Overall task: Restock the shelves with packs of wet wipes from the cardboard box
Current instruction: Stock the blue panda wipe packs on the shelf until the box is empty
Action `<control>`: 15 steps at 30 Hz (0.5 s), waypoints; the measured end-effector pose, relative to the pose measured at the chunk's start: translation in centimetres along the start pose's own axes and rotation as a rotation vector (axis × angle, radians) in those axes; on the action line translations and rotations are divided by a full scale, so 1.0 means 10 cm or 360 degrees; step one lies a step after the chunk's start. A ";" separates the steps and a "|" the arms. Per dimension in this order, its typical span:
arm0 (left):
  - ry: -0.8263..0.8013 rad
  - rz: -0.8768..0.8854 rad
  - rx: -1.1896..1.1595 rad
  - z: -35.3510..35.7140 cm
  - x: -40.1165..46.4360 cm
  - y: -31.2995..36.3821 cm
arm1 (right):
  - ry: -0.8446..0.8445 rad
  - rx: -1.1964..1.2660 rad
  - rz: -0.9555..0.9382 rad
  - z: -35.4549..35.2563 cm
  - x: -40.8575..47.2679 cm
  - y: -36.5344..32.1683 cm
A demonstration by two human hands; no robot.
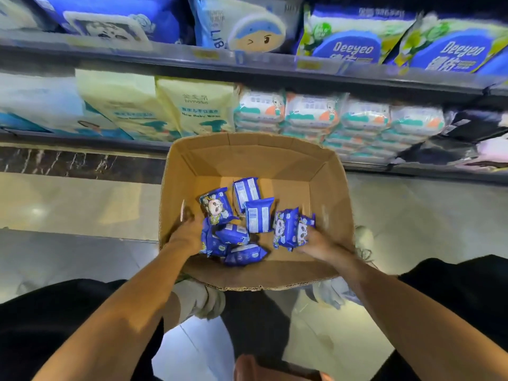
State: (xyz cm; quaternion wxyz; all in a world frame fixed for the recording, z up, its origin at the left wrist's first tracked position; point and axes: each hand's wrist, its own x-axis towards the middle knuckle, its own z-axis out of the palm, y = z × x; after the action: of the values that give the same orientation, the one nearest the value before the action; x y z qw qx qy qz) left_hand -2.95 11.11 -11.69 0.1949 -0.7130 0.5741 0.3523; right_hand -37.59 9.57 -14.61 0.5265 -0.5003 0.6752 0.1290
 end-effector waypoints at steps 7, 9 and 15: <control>-0.0178 -0.0076 -0.0081 0.09 0.17 -0.06 | 0.0140 0.0292 0.0200 0.46 0.38 -0.06; -0.0192 -0.0114 -0.0144 0.12 0.19 -0.06 | 0.0203 0.0263 0.0248 0.50 0.37 -0.15; -0.0015 -0.0121 -0.0352 0.25 0.19 0.02 | 0.0356 0.0184 0.0333 0.57 0.56 -0.15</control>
State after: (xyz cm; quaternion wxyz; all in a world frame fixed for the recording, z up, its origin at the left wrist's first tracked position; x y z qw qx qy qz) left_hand -3.64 11.48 -14.77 0.1309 -0.7497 0.5033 0.4093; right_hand -32.74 9.86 -21.16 0.4597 -0.4074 0.7842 0.0875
